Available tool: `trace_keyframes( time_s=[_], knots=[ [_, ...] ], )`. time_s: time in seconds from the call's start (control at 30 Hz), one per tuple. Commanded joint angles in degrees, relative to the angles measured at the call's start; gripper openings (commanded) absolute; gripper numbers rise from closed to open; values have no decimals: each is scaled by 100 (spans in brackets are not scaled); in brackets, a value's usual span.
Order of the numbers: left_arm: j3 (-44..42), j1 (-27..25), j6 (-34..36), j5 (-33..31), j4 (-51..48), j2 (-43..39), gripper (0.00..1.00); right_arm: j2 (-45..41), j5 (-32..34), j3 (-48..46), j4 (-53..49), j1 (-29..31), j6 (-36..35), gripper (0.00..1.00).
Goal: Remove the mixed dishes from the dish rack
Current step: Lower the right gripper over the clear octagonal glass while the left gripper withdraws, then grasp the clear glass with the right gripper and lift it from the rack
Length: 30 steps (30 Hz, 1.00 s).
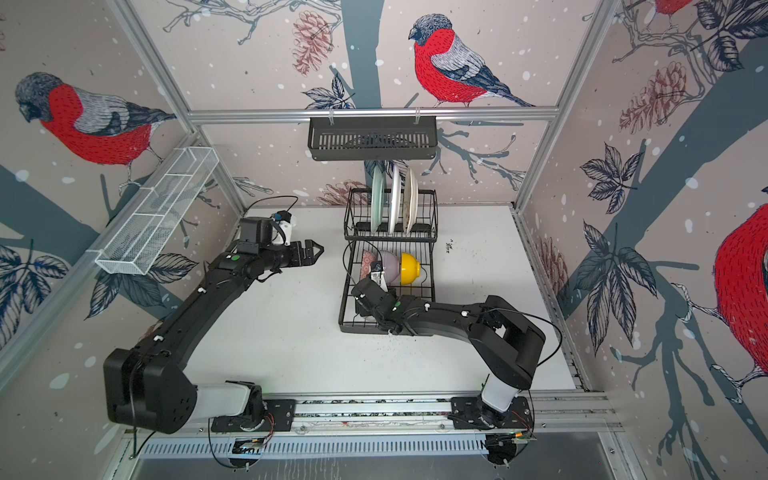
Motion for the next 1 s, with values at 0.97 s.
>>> trace_keyframes(
  time_s=[0.97],
  knots=[
    [-485,2,-500,707,1008,-332,94,-895,-802,-877,1041,-329,393,60]
  ],
)
